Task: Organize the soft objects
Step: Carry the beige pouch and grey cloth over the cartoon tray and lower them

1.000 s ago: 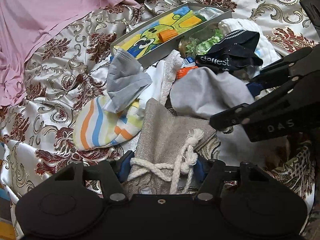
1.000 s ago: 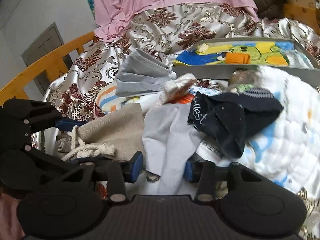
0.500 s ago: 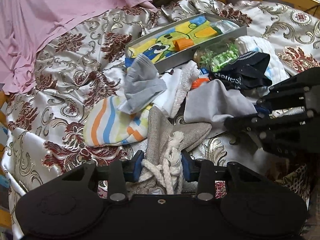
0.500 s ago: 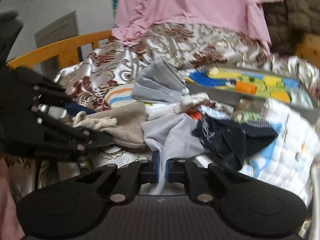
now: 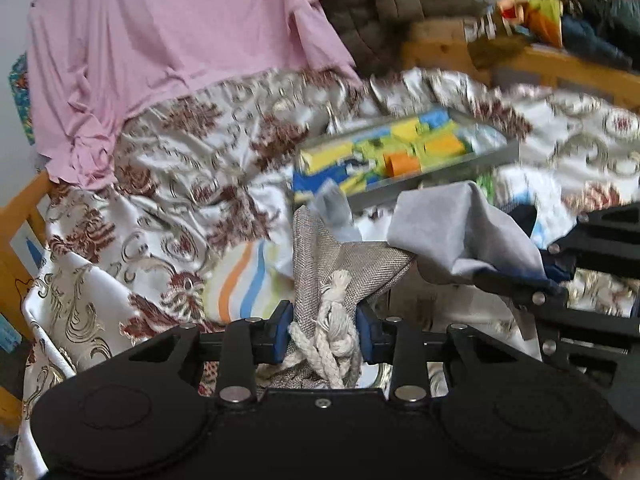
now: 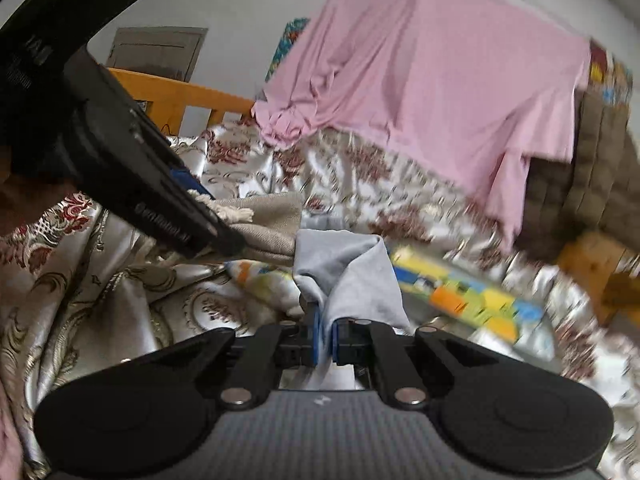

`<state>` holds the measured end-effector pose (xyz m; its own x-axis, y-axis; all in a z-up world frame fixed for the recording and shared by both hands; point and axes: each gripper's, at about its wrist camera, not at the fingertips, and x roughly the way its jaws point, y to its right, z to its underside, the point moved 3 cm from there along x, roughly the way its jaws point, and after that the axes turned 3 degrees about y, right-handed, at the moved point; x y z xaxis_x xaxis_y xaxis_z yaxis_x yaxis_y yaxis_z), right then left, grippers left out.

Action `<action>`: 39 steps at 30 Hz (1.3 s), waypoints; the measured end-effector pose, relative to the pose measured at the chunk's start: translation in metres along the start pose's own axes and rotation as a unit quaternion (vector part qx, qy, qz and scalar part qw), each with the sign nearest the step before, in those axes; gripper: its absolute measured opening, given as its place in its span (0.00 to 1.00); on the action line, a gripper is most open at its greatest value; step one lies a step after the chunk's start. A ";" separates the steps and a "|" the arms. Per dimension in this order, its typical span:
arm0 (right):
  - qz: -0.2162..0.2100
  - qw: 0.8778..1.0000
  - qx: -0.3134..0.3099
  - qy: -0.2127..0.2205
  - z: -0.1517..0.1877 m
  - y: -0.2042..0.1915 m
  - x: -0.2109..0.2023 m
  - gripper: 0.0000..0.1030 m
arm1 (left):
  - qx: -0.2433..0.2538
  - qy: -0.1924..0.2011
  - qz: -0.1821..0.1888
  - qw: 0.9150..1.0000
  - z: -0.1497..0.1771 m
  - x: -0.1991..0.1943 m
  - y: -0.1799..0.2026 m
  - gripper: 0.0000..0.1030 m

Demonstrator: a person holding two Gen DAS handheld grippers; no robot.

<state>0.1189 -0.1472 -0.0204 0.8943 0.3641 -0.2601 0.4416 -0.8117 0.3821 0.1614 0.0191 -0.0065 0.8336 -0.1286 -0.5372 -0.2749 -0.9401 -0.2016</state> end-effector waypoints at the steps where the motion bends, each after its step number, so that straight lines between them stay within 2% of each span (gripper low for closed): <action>1: 0.005 1.000 -0.004 0.006 -0.002 0.000 -0.002 0.06 | -0.006 0.008 -0.001 1.000 -0.001 -0.003 -0.001 0.35; 5: 0.028 0.999 -0.018 0.025 -0.005 0.007 -0.009 0.06 | -0.030 0.043 -0.008 0.999 -0.010 -0.011 -0.002 0.35; 9: 0.045 0.998 -0.017 0.043 -0.012 0.020 -0.009 0.06 | -0.051 0.062 -0.017 0.997 -0.023 -0.013 -0.002 0.35; 16: 0.067 0.995 -0.008 0.069 -0.024 0.070 0.017 0.06 | -0.051 0.096 -0.019 0.994 -0.058 0.004 0.004 0.35; 23: 0.122 0.990 0.037 0.067 -0.024 0.154 0.071 0.06 | -0.072 0.116 -0.009 0.991 -0.113 0.067 0.024 0.35; 29: 0.156 0.982 0.095 0.051 -0.005 0.221 0.101 0.07 | -0.075 0.119 0.008 0.990 -0.160 0.128 0.051 0.35; 33: 0.151 0.982 0.113 0.022 0.012 0.247 0.119 0.06 | -0.079 0.101 0.022 0.991 -0.184 0.171 0.071 0.35; 39: 0.142 0.982 0.121 -0.033 0.041 0.262 0.143 0.06 | -0.109 0.051 0.041 0.992 -0.197 0.231 0.095 0.35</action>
<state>0.3592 -0.3261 0.0062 0.9688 0.0843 -0.2329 0.1388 -0.9637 0.2283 0.4224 -0.1623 0.0116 0.8603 -0.2281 -0.4559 -0.2428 -0.9697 0.0271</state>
